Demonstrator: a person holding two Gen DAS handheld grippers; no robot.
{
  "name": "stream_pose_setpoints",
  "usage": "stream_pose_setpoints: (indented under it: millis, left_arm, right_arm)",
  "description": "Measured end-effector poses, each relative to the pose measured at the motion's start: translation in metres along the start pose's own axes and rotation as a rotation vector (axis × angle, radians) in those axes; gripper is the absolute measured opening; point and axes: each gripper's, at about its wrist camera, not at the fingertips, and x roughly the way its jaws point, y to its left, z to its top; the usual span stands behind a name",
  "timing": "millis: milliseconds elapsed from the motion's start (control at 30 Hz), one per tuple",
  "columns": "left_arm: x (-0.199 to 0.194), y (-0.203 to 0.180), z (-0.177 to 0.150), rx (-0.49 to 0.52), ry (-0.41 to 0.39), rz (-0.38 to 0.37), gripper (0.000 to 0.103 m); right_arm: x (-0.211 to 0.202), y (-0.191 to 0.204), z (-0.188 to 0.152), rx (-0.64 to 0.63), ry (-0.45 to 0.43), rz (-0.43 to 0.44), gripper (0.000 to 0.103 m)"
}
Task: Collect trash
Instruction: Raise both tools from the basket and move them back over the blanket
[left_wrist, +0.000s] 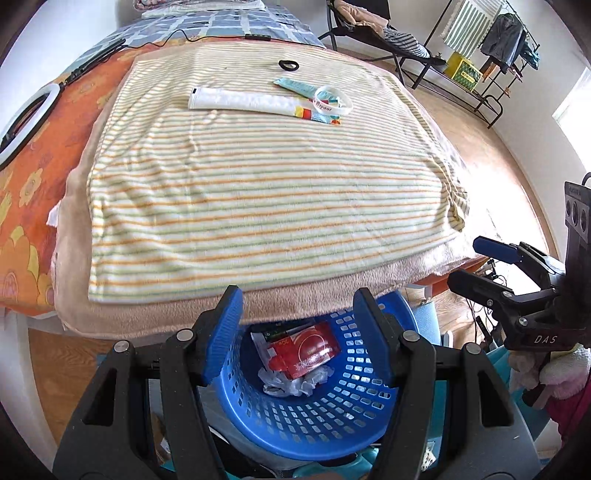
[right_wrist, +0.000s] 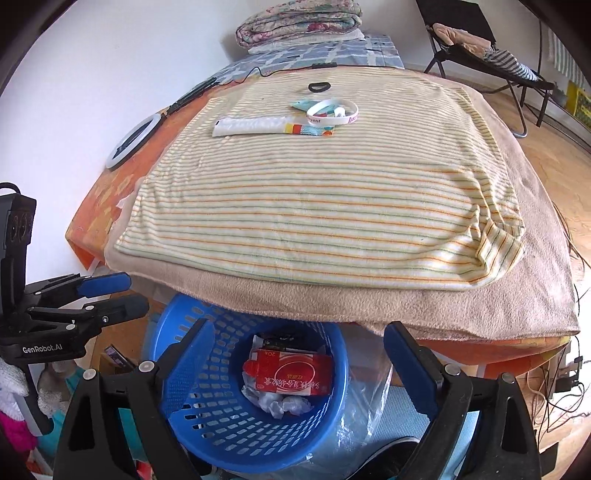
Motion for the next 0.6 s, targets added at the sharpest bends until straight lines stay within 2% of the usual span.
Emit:
stream_pose_setpoints:
  millis: [233,600]
  left_arm:
    - [0.011,0.009,0.06,0.023,-0.029,-0.022,0.064]
    - [0.052,0.037,0.16,-0.018,-0.023,-0.063,0.064]
  right_arm:
    - [-0.004,-0.017,0.038,0.012,-0.051,-0.022,0.09]
    - [0.015,-0.052,0.1,0.083,-0.068,0.027,0.087]
